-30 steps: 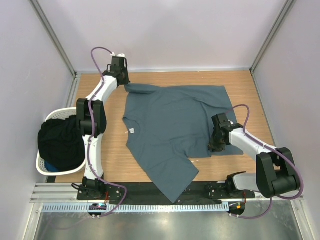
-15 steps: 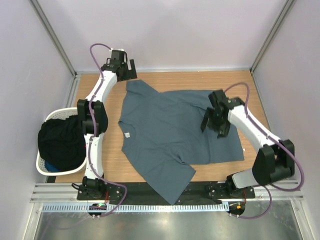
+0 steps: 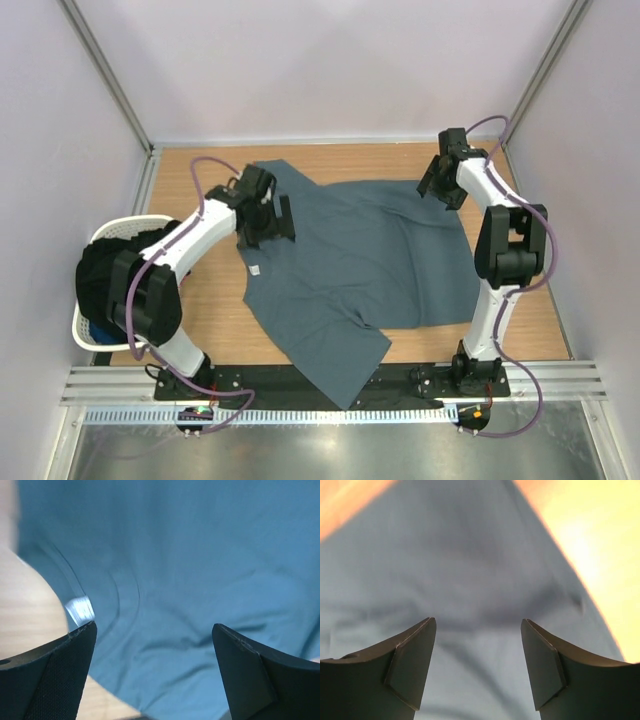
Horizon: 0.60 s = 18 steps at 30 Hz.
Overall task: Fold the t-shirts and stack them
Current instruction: Flatten the tshirt out
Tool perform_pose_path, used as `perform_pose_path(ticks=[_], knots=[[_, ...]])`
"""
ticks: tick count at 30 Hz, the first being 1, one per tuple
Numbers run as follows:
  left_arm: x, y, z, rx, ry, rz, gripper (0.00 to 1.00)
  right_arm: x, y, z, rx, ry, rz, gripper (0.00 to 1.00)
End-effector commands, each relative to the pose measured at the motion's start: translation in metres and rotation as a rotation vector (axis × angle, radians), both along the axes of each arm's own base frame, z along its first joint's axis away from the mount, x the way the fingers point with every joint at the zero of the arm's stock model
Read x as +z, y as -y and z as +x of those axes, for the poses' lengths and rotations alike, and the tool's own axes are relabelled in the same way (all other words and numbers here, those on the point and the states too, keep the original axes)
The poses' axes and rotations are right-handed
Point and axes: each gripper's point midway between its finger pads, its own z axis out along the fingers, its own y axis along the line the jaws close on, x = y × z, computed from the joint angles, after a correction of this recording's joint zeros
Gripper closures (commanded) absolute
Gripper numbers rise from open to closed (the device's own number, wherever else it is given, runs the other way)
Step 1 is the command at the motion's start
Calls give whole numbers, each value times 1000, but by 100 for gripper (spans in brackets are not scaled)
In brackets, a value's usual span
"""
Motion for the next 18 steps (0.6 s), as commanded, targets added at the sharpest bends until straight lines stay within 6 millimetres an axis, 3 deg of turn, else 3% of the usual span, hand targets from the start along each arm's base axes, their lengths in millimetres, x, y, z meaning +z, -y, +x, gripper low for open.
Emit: perform_pose_path(ticks=[1, 2, 4, 5, 10, 15, 18], knots=[[-42, 17, -49, -36, -156, -40, 4, 3, 4, 67, 57, 163, -36, 26], [-46, 25, -59, -85, -163, -33, 5, 10, 1, 81, 74, 197, -27, 26], [-57, 28, -71, -125, -168, -15, 6, -8, -2, 92, 99, 185, -23, 26], [-60, 30, -74, -140, -164, -6, 6, -6, -3, 100, 106, 205, -20, 26], [-86, 42, -93, -164, -193, -18, 13, -34, -9, 114, 145, 211, -6, 29], [-127, 24, -126, -114, -330, 48, 23, -61, -12, 124, 149, 181, 11, 31], [-137, 8, -138, -77, -374, 110, 26, -64, -6, 129, 149, 181, -23, 31]])
